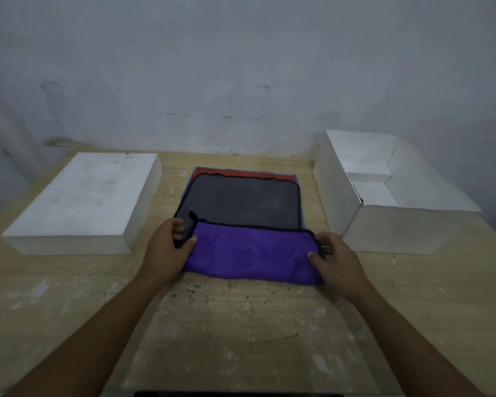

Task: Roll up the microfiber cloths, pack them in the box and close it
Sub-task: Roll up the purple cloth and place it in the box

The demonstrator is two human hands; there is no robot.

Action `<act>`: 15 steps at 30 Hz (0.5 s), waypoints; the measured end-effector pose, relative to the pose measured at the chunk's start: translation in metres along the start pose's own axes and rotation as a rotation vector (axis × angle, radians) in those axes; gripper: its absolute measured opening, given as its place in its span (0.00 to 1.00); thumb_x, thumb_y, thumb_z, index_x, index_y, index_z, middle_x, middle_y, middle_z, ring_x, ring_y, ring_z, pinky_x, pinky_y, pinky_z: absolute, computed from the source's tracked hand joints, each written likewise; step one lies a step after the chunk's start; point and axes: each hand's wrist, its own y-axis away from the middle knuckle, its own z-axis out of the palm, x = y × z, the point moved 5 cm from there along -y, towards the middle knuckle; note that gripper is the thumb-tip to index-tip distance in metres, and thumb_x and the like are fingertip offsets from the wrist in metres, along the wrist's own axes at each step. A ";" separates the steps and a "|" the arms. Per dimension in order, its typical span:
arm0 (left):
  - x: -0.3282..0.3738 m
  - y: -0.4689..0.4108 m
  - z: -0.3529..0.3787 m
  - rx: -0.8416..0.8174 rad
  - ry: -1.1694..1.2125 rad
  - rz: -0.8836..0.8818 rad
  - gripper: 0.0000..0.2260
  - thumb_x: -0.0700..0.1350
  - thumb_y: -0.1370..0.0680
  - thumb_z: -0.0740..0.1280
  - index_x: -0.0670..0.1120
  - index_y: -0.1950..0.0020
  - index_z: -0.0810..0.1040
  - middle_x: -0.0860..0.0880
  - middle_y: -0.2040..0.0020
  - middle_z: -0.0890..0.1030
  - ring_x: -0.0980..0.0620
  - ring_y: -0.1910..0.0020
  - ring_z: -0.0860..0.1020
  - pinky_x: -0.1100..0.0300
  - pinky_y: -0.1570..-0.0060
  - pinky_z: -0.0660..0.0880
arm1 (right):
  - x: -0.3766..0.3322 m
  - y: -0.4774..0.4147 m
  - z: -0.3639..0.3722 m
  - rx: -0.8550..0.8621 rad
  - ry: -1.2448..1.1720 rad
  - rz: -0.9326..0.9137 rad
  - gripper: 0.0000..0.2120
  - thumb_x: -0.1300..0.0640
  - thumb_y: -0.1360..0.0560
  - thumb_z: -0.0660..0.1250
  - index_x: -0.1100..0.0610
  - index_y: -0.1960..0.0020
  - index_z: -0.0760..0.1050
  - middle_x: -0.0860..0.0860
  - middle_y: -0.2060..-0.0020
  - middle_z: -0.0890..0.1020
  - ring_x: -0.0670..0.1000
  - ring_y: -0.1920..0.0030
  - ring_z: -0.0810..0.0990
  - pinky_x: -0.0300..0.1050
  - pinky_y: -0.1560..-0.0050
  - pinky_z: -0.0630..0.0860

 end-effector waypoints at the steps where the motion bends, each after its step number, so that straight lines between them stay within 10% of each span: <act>1: -0.001 0.006 -0.004 0.013 -0.039 0.011 0.17 0.44 0.28 0.73 0.40 0.42 0.74 0.46 0.51 0.78 0.49 0.57 0.77 0.61 0.57 0.72 | -0.001 0.004 -0.001 0.011 0.047 -0.001 0.16 0.59 0.27 0.71 0.57 0.41 0.74 0.52 0.49 0.79 0.53 0.49 0.79 0.40 0.51 0.71; 7: 0.004 0.040 -0.019 -0.079 -0.264 -0.007 0.19 0.58 0.26 0.68 0.45 0.69 0.73 0.48 0.72 0.76 0.51 0.70 0.75 0.58 0.68 0.68 | -0.002 0.027 -0.010 -0.026 0.278 0.163 0.14 0.45 0.25 0.67 0.56 0.56 0.72 0.49 0.65 0.76 0.52 0.60 0.76 0.42 0.61 0.66; 15: 0.015 0.034 -0.026 -0.163 -0.053 -0.193 0.18 0.49 0.24 0.69 0.41 0.69 0.70 0.42 0.70 0.76 0.49 0.71 0.78 0.60 0.73 0.69 | -0.005 0.031 -0.021 -0.025 0.197 0.184 0.25 0.42 0.24 0.64 0.57 0.72 0.67 0.55 0.74 0.74 0.53 0.69 0.75 0.44 0.68 0.66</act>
